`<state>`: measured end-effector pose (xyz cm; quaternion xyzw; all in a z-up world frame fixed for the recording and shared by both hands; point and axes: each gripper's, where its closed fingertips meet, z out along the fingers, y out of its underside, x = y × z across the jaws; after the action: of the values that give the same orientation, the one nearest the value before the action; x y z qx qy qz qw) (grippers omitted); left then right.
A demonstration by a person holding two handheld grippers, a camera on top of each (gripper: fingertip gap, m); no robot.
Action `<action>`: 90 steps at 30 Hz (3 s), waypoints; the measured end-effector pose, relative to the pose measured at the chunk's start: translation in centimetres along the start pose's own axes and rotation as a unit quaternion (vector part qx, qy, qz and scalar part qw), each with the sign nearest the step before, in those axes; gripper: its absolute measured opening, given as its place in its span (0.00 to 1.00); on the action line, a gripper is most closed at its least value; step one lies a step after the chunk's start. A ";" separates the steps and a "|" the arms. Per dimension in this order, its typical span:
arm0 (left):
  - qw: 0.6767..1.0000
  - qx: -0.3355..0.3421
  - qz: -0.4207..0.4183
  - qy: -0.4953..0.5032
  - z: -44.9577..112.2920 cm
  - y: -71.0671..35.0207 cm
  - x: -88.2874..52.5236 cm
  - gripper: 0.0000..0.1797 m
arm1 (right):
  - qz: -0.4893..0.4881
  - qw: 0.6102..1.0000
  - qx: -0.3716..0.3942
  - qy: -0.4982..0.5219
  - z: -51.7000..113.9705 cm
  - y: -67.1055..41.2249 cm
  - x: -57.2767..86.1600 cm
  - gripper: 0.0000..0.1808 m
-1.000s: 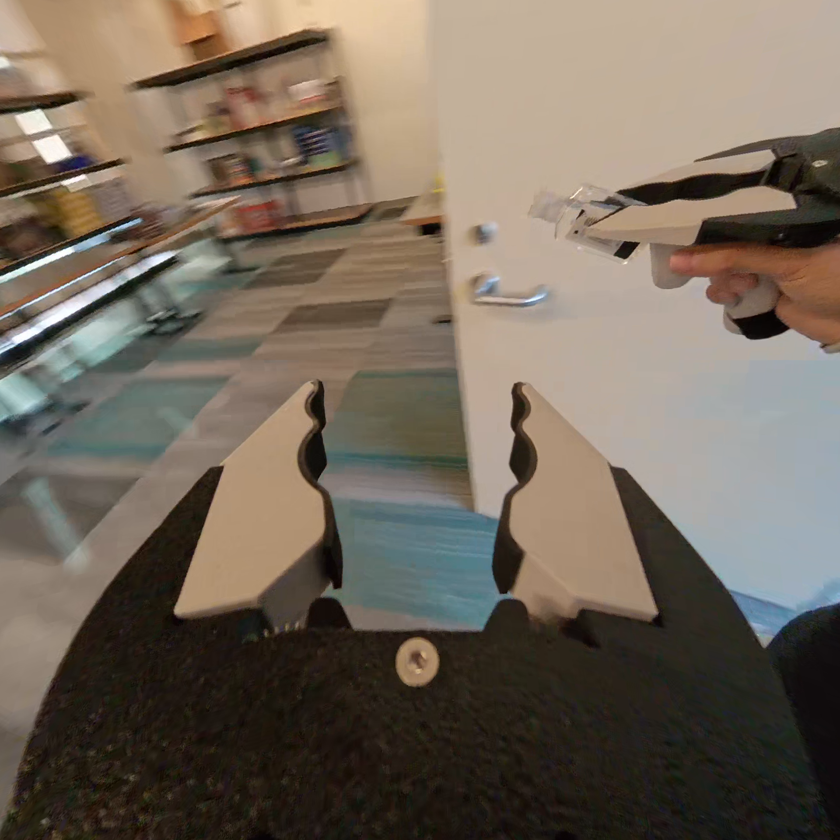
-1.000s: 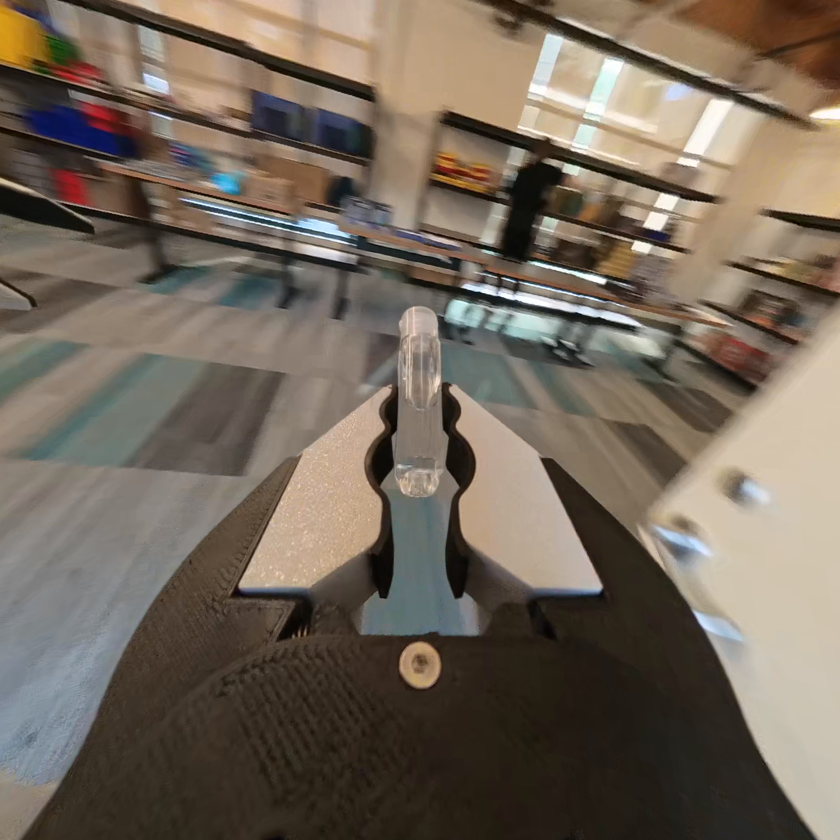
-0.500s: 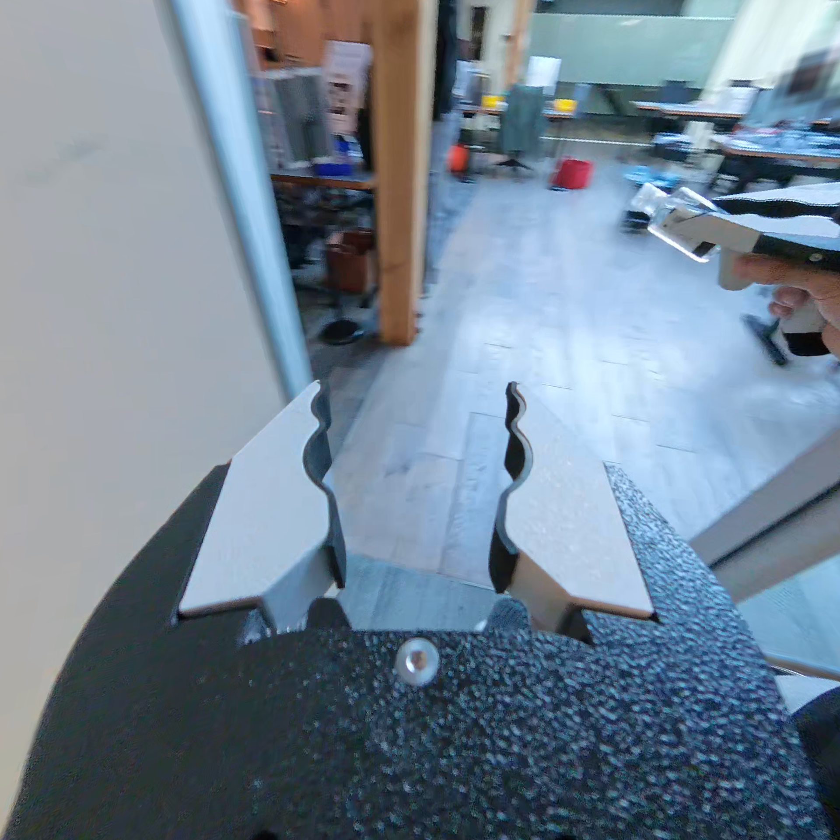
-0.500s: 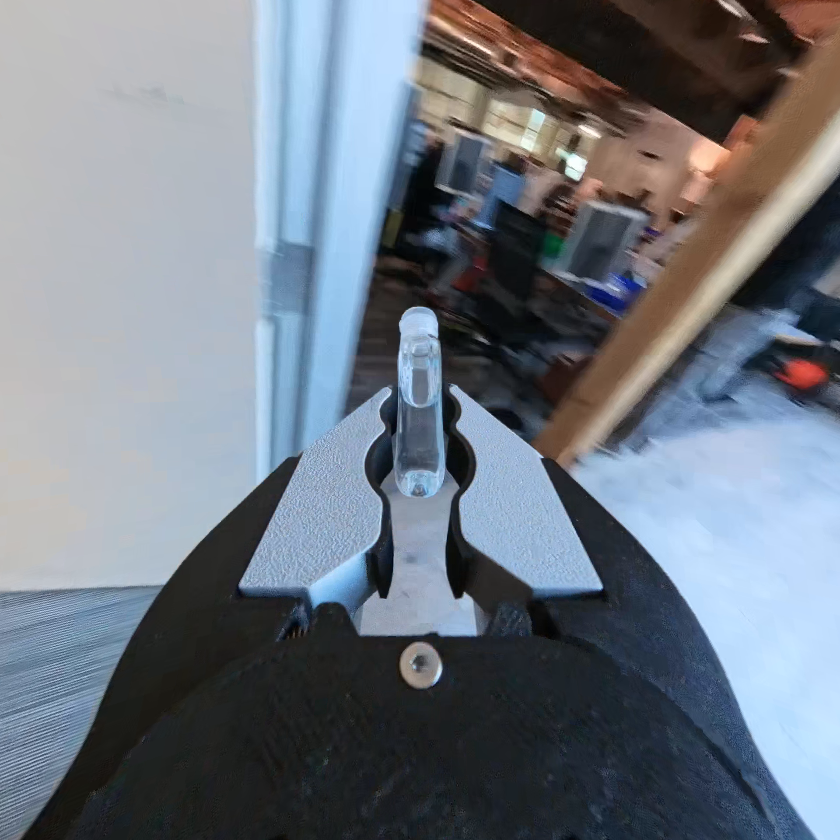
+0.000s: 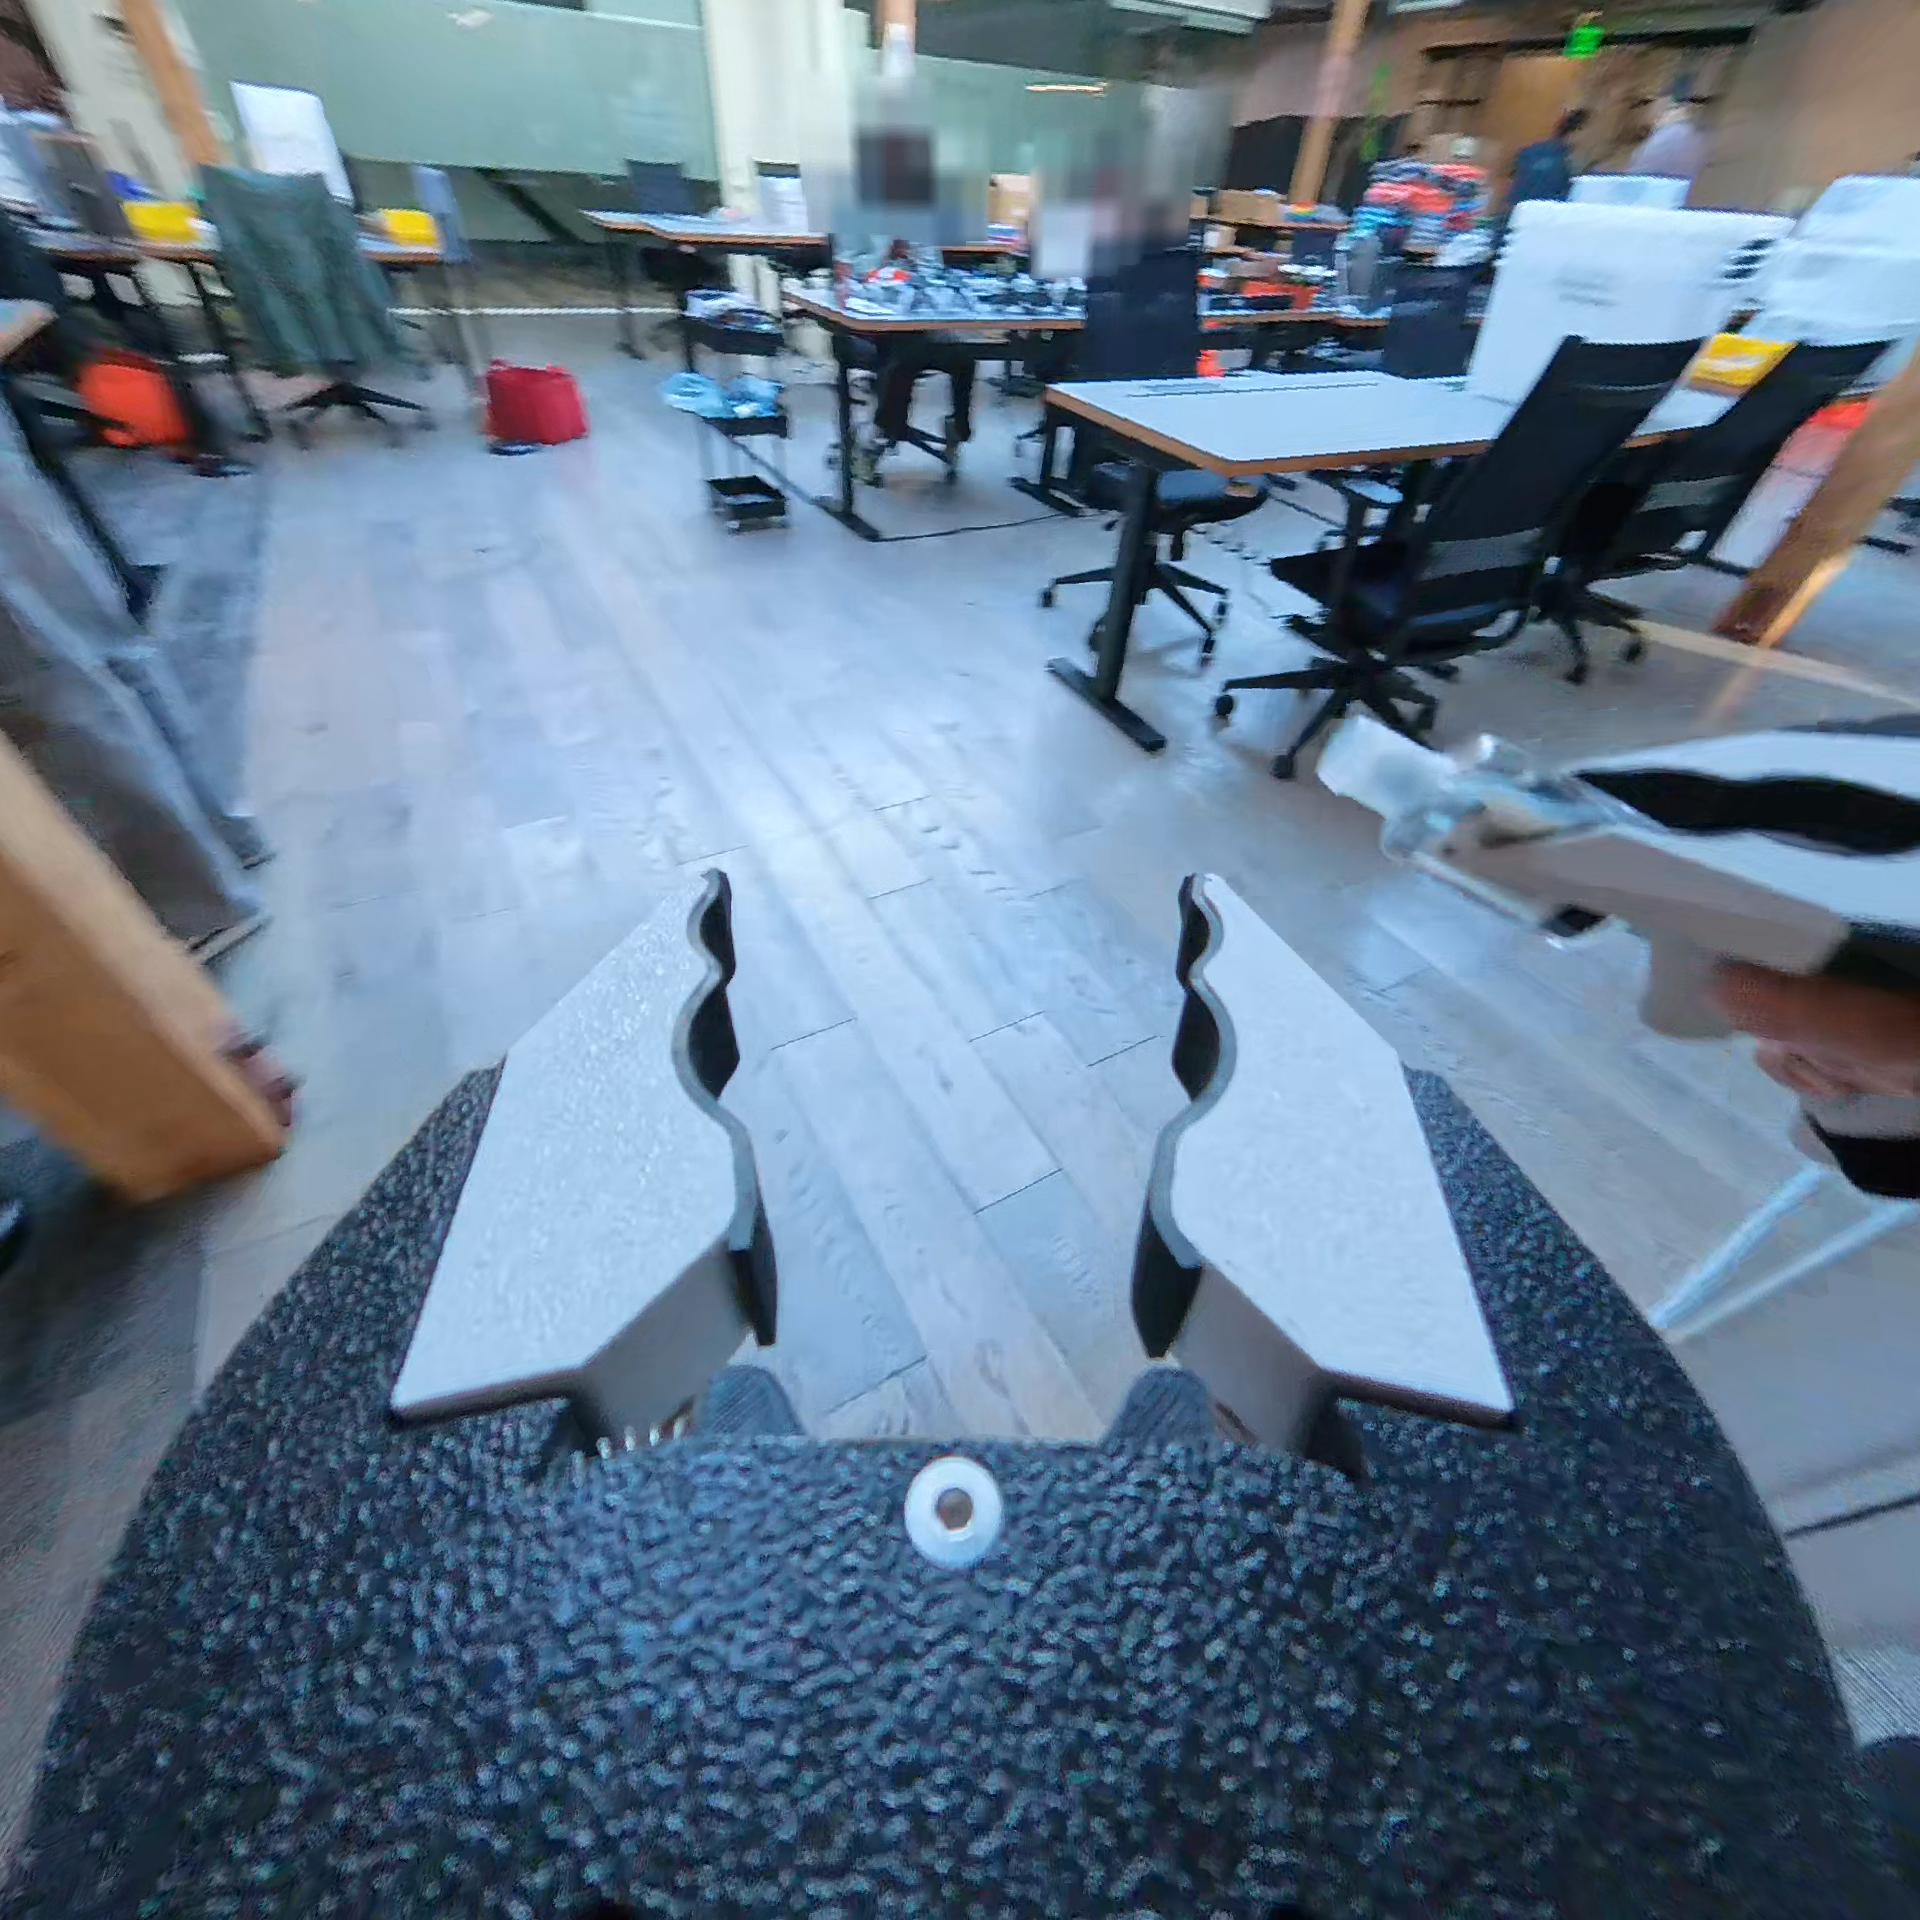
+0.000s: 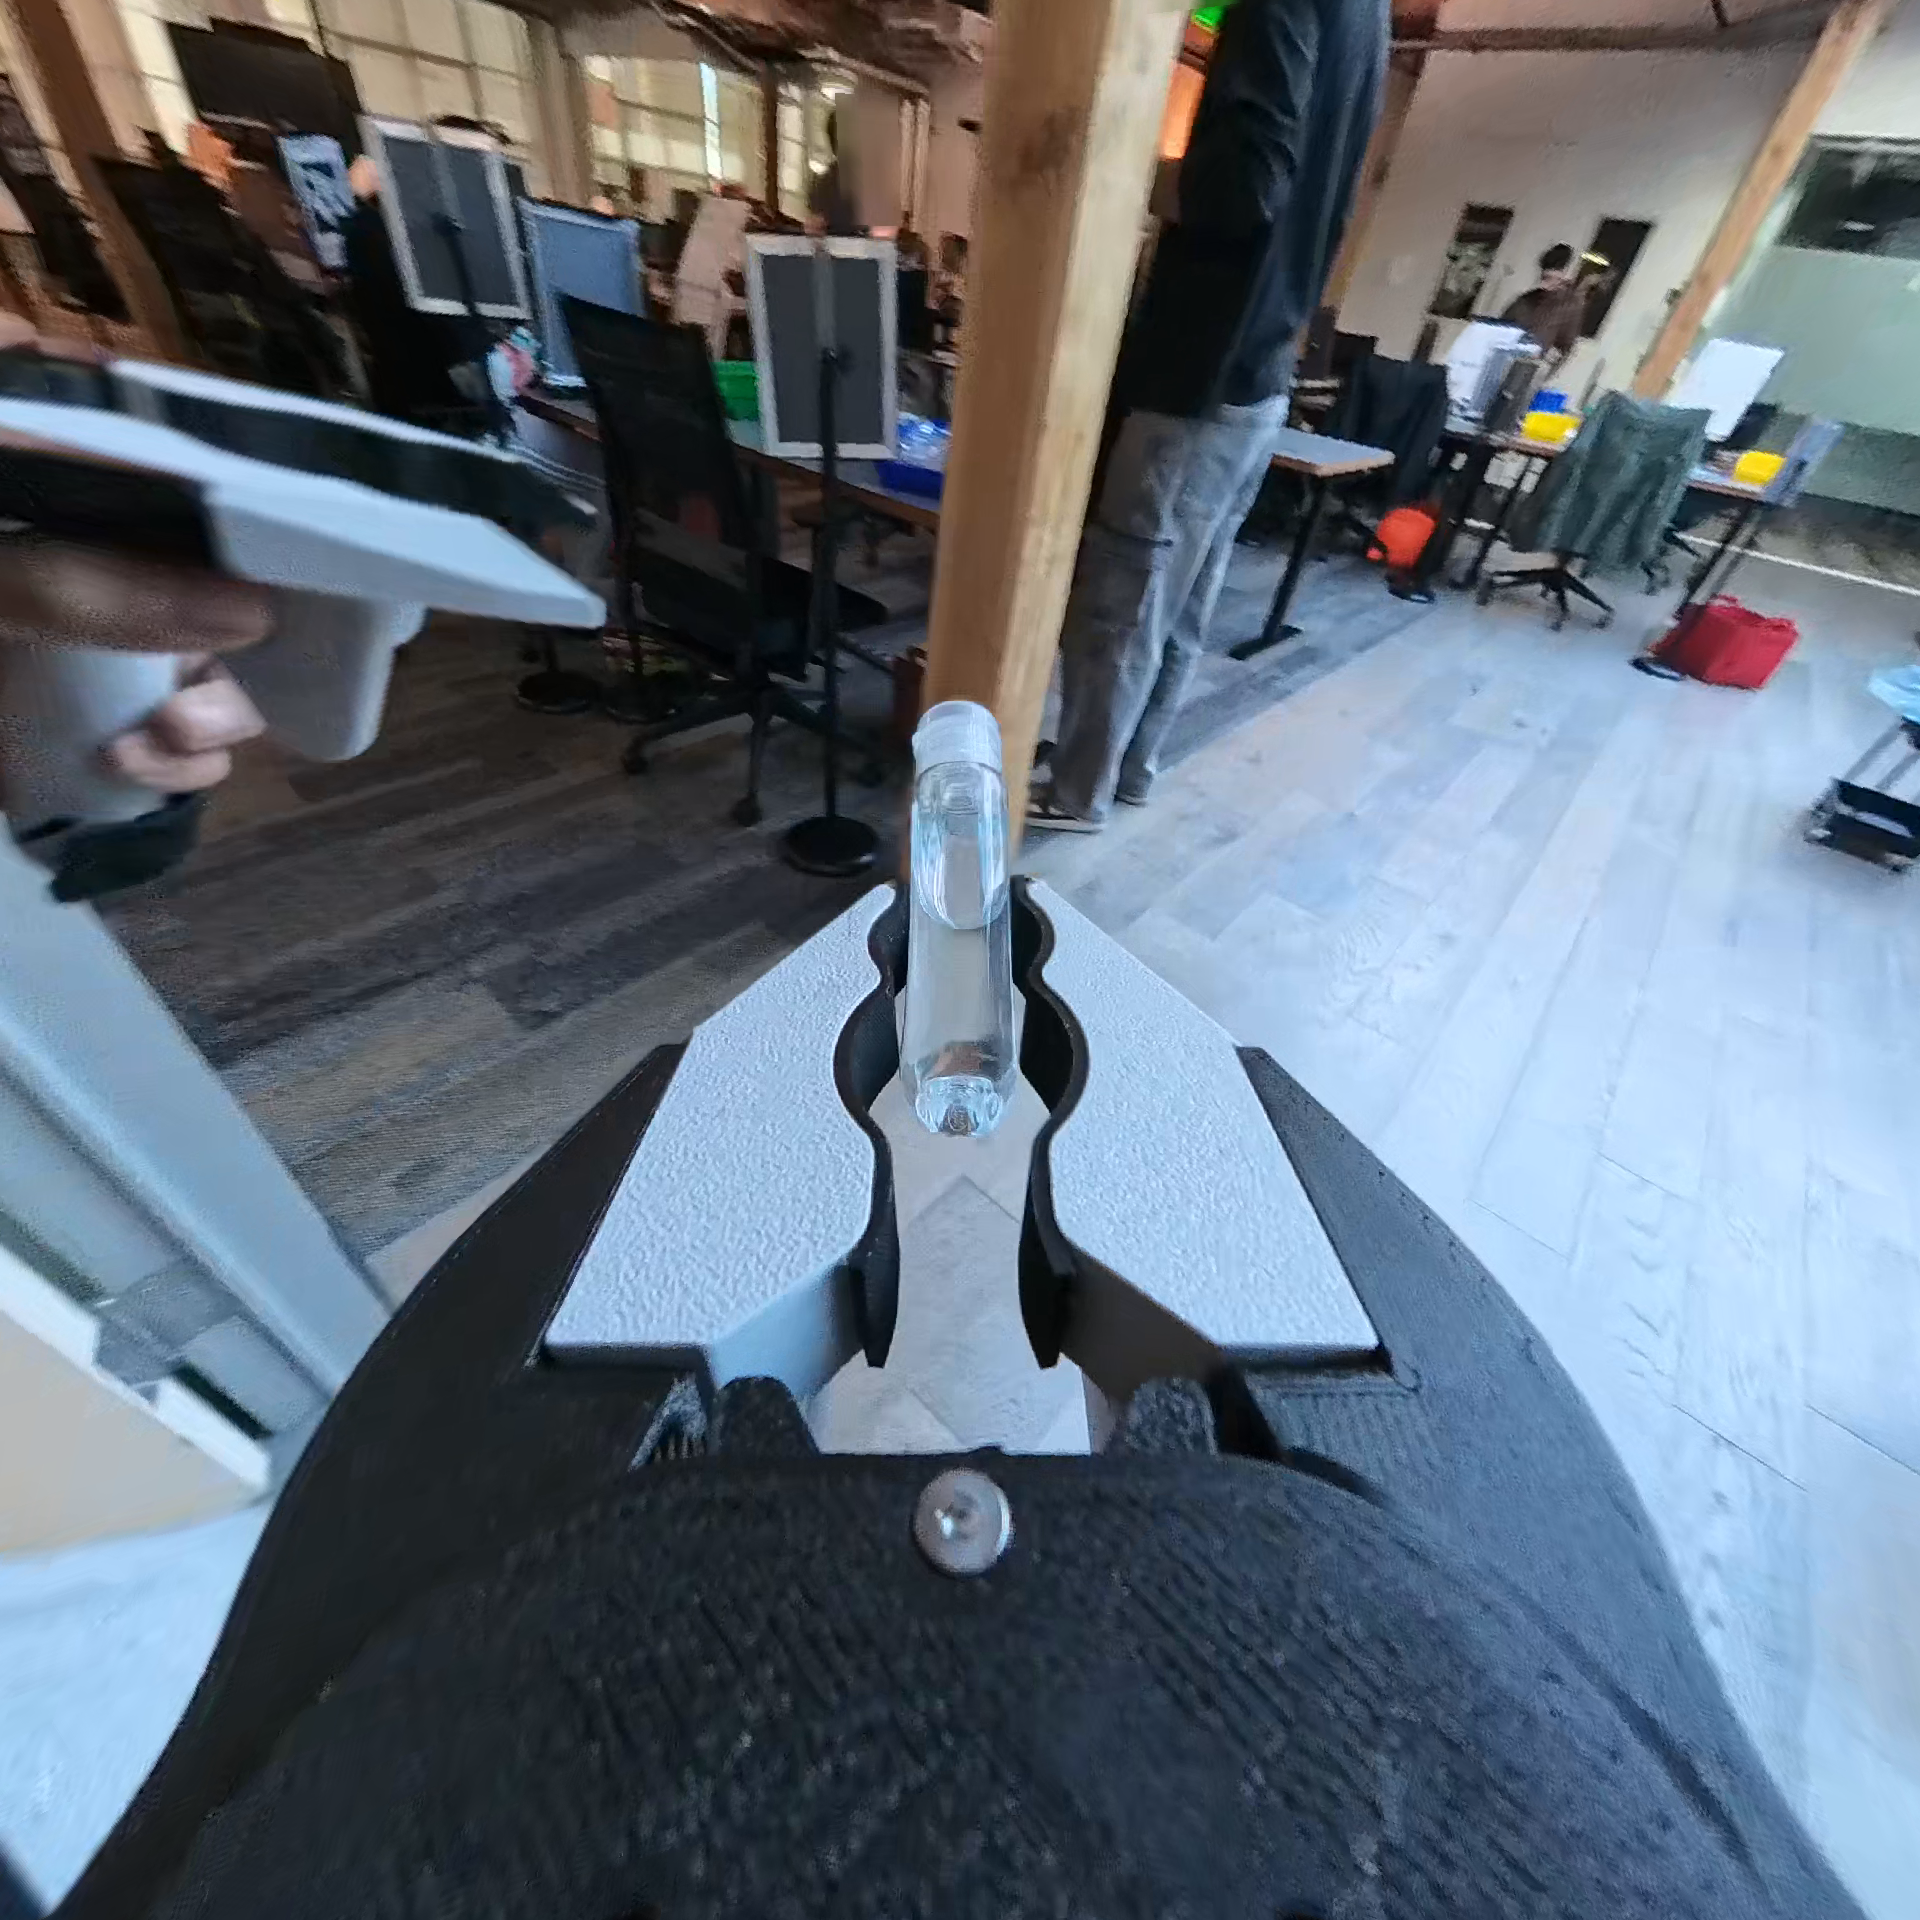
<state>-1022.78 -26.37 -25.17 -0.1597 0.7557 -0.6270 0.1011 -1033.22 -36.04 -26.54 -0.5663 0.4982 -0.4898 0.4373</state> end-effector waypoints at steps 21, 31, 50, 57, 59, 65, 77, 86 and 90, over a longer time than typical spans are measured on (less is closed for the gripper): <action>0.981 -0.016 0.024 0.192 52.9 -13.9 -30.3 0.38 | 0.014 0.941 -0.053 0.334 32.1 -1.5 46.9 0.08; 0.965 -0.034 0.002 0.262 83.4 -16.9 -32.3 0.37 | 0.024 0.943 -0.081 0.321 48.1 5.0 72.2 0.08; 0.933 -0.099 0.077 0.336 134.6 -26.5 -52.0 0.38 | -0.082 0.878 0.003 0.471 75.4 -6.9 122.9 0.08; 0.902 -0.032 0.098 0.420 155.4 -36.8 -51.5 0.38 | -0.114 0.600 0.046 0.791 45.1 -26.1 138.2 0.09; 0.900 -0.004 0.110 0.422 161.1 -39.2 -51.5 0.38 | -0.128 0.572 0.065 0.808 43.3 -30.1 140.1 0.08; 0.908 0.025 0.090 0.410 176.2 -42.8 -53.7 0.38 | -0.141 0.544 0.057 0.825 45.0 -34.8 145.9 0.09; 0.930 0.027 0.109 0.350 202.1 -49.4 -65.1 0.38 | -0.170 0.544 0.095 0.816 55.7 -37.5 164.9 0.09; 0.924 0.011 0.086 0.373 216.9 -49.3 -73.5 0.40 | -0.214 0.486 0.036 0.847 70.7 -39.4 173.9 0.09; 0.914 0.016 0.086 0.395 222.5 -50.9 -78.5 0.39 | -0.223 0.472 0.028 0.853 80.3 -40.9 174.9 0.08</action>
<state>-865.52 -209.44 -22.03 0.1682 0.7345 -0.6400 -0.1501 -943.94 -204.10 23.44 0.0516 0.4675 -0.8255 -0.3120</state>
